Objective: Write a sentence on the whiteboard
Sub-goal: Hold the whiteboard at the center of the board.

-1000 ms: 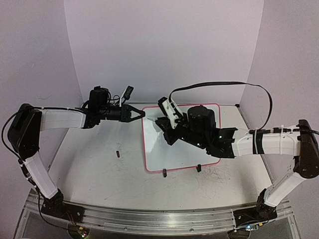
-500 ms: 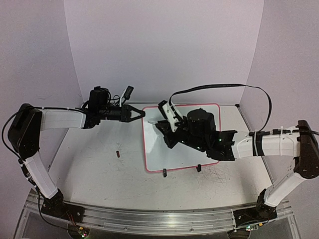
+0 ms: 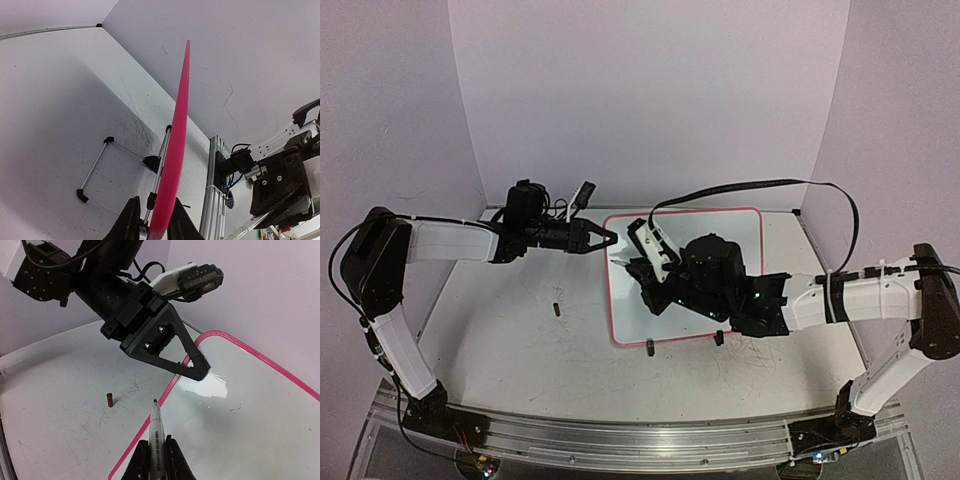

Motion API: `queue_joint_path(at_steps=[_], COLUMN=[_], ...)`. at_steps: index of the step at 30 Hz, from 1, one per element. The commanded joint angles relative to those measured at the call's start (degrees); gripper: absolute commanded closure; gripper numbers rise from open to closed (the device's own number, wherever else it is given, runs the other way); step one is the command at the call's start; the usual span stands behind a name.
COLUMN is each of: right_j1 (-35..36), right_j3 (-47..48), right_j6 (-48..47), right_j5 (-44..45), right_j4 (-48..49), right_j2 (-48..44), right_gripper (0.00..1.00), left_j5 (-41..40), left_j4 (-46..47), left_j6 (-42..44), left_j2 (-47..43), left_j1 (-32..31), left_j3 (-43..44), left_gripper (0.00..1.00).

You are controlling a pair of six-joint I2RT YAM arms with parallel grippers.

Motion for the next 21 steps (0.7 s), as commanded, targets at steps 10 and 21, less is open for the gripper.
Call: queue_joint_path(at_steps=[10, 21], right_j1=[0.2, 0.2], right_j3=[0.3, -0.5], right_j6=[-0.2, 0.0], right_j5=[4.6, 5.3], right_j4=[5.8, 6.3], right_j2=[3.2, 2.9], right_gripper=[1.00, 1.00], left_j5=[0.4, 0.8], left_j4=[1.2, 1.2], left_j6=[0.9, 3.2], left_j2=[0.7, 0.2], left_j1=[-0.3, -0.3], left_j3=[-0.1, -0.8], left_gripper=[0.96, 1.00])
